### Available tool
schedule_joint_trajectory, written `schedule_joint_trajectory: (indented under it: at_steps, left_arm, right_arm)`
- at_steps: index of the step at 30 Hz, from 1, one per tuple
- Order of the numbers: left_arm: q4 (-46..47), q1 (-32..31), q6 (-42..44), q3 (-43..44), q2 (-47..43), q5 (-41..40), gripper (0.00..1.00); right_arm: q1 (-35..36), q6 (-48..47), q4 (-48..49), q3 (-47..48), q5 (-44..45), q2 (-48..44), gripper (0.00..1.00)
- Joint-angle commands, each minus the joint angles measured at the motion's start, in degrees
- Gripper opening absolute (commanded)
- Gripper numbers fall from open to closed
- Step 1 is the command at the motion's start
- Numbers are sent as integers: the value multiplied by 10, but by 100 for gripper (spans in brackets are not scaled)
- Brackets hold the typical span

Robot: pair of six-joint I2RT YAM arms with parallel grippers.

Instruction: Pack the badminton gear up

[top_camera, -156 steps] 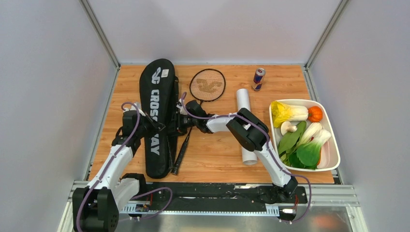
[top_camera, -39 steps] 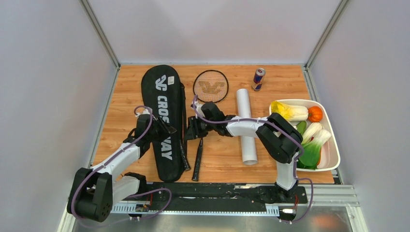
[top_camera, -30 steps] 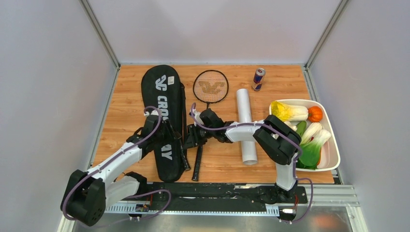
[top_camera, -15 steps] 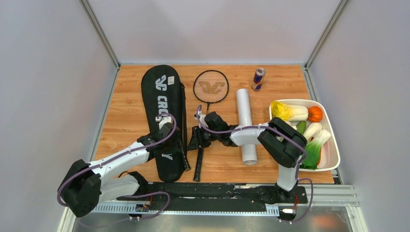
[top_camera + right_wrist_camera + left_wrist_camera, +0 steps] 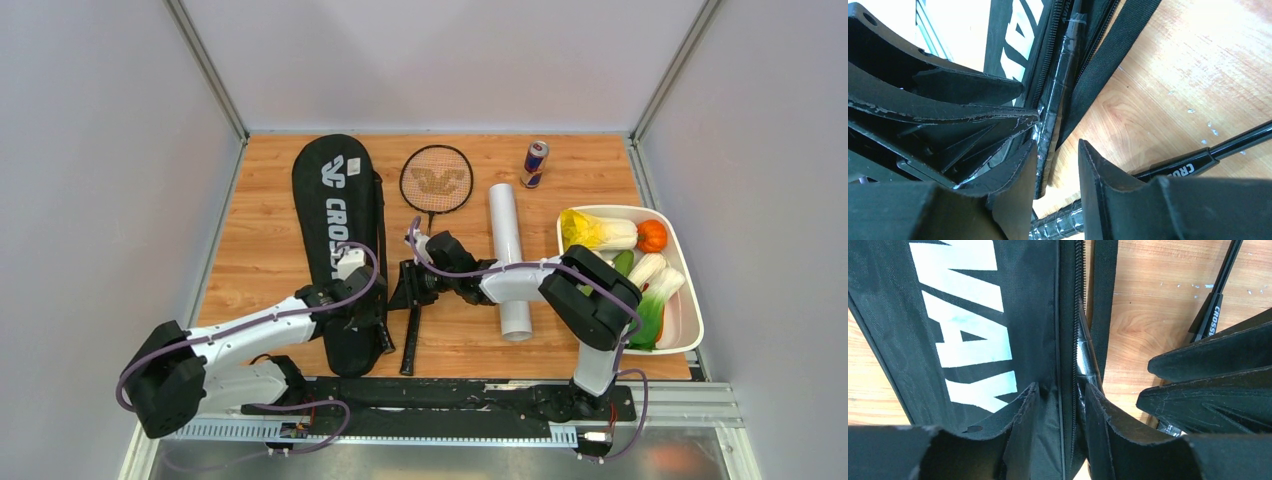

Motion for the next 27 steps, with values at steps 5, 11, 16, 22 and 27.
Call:
schedule_joint_trajectory:
  at_steps: [5,11,16,22,27]
  left_arm:
    - [-27,-18,-27,4,38,-22,40]
    - [-28,-18,-20,17,43,-28,2]
    - [-53,-18,-21,29,16,-44,0]
    - [-46,-18,-27,22,-40,-39,0]
    - [-21,-18,-47,4,-67,-23,0]
  right_arm:
    - [3,14,31,0,6,-24,38]
    - [18,19,34,10,4,-5,40]
    - [36,26,37,11,6,9,43]
    - [61,40,36,17,9,31,43]
    - [77,57,39,31,22,58,43]
